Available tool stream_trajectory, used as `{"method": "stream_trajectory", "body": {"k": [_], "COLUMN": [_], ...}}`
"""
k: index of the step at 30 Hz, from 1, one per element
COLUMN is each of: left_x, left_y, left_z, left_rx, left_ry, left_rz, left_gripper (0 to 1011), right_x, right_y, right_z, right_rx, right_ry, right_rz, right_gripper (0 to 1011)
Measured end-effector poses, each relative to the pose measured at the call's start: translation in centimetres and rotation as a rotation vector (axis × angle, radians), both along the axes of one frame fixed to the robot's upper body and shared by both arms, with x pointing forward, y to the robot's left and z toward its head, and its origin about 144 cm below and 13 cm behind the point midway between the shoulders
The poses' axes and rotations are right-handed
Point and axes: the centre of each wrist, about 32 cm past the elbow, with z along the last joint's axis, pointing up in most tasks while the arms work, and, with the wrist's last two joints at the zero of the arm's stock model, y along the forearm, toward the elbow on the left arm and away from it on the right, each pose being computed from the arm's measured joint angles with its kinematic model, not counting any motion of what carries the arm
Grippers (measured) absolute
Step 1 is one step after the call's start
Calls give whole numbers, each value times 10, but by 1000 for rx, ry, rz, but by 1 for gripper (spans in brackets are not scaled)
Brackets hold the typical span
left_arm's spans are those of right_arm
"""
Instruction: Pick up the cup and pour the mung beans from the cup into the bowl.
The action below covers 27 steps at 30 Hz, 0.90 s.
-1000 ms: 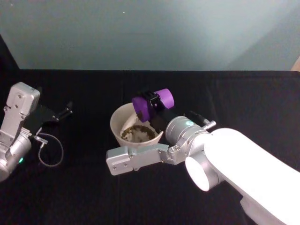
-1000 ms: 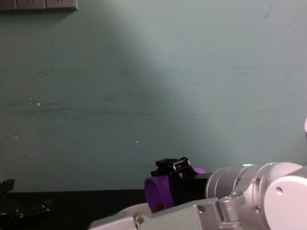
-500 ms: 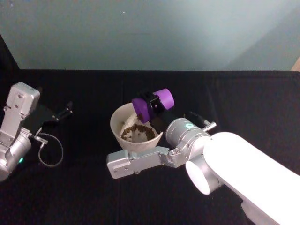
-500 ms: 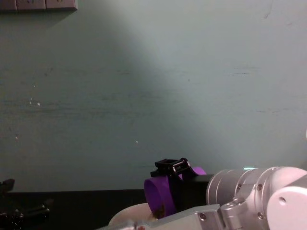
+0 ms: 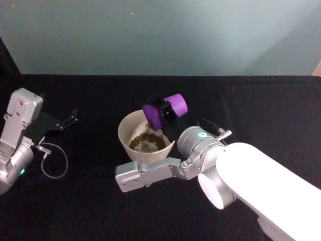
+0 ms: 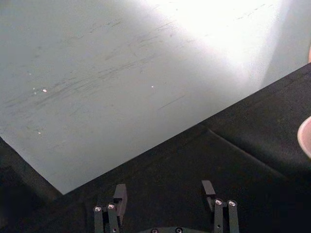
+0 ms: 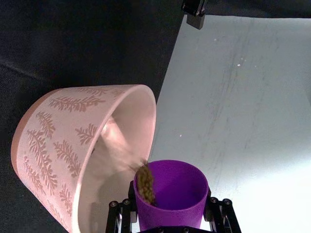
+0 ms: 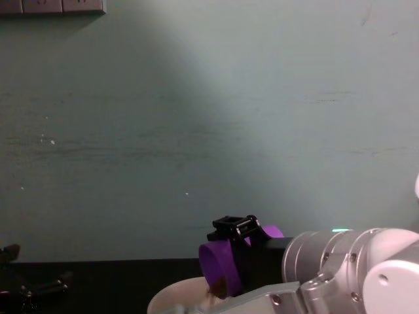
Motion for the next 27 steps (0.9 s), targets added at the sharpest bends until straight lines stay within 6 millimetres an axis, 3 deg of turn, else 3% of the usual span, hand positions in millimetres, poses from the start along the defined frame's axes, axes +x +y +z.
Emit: {"method": "stream_trajectory", "body": {"k": [27], "left_x": [0], "left_y": [0], "left_z": [0], "left_rx": [0], "left_ry": [0], "left_rz": [0], "left_gripper": [1000], "right_x": [-2], "right_y": [8], "right_z": [-1], "right_rx": [-64], "right_ry": [-24], "right_rz": [2], "right_gripper": [734]}}
